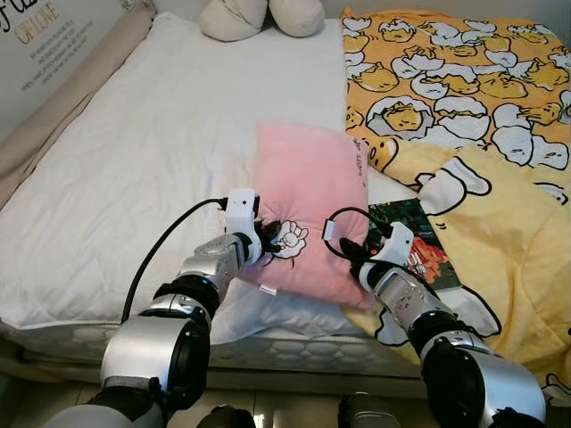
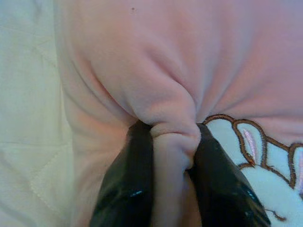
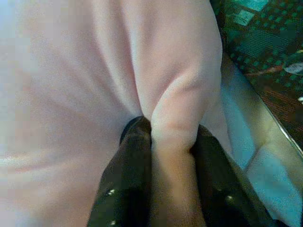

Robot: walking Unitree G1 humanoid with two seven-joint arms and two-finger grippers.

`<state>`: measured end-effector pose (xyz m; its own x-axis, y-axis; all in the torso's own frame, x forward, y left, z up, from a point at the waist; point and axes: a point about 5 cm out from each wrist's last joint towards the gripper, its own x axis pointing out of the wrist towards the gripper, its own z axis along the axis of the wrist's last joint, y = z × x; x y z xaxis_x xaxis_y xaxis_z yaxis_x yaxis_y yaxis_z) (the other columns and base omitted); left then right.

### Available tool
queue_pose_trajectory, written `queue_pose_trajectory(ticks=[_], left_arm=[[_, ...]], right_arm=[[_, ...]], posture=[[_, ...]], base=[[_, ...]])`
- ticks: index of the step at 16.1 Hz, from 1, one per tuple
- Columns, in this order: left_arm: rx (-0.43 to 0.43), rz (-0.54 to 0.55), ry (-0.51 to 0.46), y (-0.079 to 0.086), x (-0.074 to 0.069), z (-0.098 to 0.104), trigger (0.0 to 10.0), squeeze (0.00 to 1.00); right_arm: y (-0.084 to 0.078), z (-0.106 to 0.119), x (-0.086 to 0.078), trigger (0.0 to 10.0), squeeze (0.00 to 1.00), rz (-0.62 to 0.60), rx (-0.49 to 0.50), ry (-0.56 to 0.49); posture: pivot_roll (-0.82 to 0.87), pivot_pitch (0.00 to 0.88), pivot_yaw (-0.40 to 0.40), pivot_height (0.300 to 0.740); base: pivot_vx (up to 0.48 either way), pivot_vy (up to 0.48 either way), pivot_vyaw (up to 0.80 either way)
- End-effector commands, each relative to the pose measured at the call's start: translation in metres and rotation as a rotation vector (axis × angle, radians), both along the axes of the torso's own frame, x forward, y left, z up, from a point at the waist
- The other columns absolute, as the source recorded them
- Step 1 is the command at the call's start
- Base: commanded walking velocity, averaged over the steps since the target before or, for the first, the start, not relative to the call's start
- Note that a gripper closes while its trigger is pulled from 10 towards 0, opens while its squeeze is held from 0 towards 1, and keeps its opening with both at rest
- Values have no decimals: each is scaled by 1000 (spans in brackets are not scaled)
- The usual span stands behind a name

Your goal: Clean up the room

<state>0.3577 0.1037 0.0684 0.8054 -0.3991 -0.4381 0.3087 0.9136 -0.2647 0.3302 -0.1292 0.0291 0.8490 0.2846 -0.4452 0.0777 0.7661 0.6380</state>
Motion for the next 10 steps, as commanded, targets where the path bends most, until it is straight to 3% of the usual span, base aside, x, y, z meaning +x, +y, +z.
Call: queue_pose_trajectory(ticks=[1, 6, 10], left_arm=[[14, -6, 25, -2, -5, -7, 0, 0], [-20, 30, 14, -1, -3, -6, 0, 0], [68, 10, -98, 2, 6, 10, 0, 0]], right_arm=[[8, -3, -3, 0, 0, 34, -10, 28], [4, -7, -5, 0, 0, 12, -35, 34], [4, 2, 2, 0, 0, 9, -56, -20]], posture=[[-236, 14, 70, 714], [-236, 8, 80, 714], [-219, 0, 89, 714]], base=[[0, 0, 0], [0, 0, 0], [0, 0, 0]])
